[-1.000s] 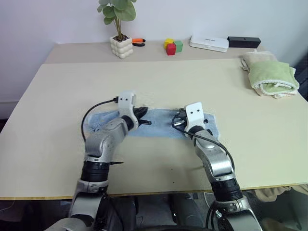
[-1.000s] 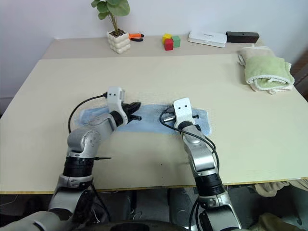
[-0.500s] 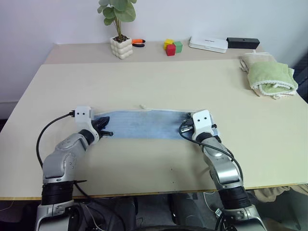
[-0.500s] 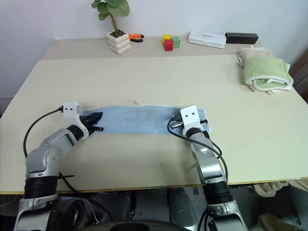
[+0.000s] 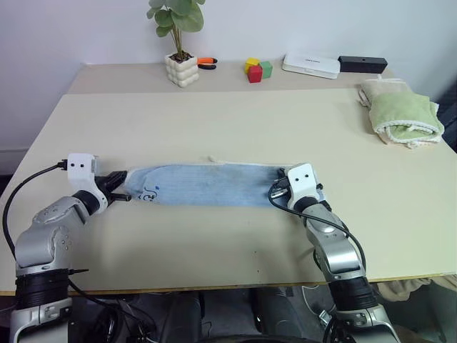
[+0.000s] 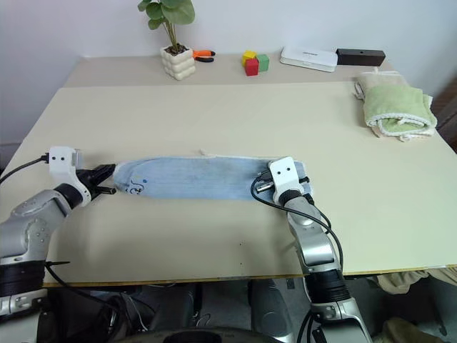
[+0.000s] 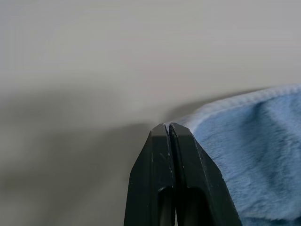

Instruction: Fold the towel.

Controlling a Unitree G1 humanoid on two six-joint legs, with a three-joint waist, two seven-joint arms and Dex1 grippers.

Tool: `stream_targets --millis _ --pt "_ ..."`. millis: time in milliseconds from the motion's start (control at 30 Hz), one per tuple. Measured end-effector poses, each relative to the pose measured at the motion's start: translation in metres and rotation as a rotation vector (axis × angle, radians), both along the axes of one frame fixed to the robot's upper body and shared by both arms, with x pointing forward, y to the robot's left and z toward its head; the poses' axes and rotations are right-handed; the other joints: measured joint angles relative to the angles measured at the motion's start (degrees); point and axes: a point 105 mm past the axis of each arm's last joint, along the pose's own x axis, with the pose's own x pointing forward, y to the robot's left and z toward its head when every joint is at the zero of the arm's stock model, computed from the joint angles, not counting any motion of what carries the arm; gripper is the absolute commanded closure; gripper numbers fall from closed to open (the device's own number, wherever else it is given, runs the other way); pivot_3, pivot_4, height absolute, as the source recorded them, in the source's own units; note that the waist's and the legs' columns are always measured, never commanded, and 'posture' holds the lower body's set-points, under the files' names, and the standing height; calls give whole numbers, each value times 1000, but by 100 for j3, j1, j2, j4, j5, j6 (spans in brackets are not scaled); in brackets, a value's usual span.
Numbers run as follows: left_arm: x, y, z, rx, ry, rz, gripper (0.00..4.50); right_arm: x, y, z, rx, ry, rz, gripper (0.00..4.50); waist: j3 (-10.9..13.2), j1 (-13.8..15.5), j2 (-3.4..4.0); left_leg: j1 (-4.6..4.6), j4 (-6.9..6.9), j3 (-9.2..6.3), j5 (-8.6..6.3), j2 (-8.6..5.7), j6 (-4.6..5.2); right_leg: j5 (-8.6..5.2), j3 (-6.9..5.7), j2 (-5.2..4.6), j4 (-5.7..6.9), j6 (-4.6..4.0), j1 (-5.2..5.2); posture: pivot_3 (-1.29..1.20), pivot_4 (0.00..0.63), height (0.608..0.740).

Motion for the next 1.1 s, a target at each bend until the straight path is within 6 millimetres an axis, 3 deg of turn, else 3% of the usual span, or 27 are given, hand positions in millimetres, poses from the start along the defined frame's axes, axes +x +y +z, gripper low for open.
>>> stream_targets --millis 167,333,433,567,667,767,867,1100 --pt "2 -6 10 -37 -14 -43 4461 -1 4 1 0 -1 22 4473 3 0 -5 -3 0 0 0 0 0 0 -1 -1 -2 0 0 0 150 740" --pt "-15 -9 14 -17 29 -188 4461 -1 7 2 1 -8 38 4473 5 -58 -8 -3 -11 1 0 4 0 -1 0 2 -1 -1 -11 0 150 740" --pt "-25 1 23 18 53 -257 3608 -1 8 1 0 -7 46 4500 8 -79 -13 -5 -11 1 0 4 0 -4 0 2 -2 -8 -12 0 150 740" --pt "-35 15 42 -11 22 -282 1629 -2 10 1 -1 -6 63 4500 8 -85 -12 -6 -11 6 -1 3 0 -11 1 -2 -6 -19 -11 0 150 740" --pt "-48 16 29 -60 62 -302 42 -2 16 4 -5 -14 92 4500 9 -123 -11 -6 -15 7 -1 4 0 -10 3 -3 -7 -18 -13 0 150 740" --pt "-62 17 1 44 49 -297 9 -5 22 11 -13 -40 125 4500 10 -140 -11 -5 -22 15 -1 6 0 -11 11 -2 -6 -19 -21 0 150 740" --pt "-71 17 -11 174 23 -323 9 -8 31 26 58 -75 167 4500 14 -114 -28 -8 -20 11 0 9 0 -11 7 1 -7 -24 -21 0 150 740" --pt "-62 6 14 386 -198 -406 9 -29 37 67 182 -152 353 4500 13 39 -30 -11 -14 15 -1 6 0 -14 7 -6 -23 -28 -12 0 150 740"
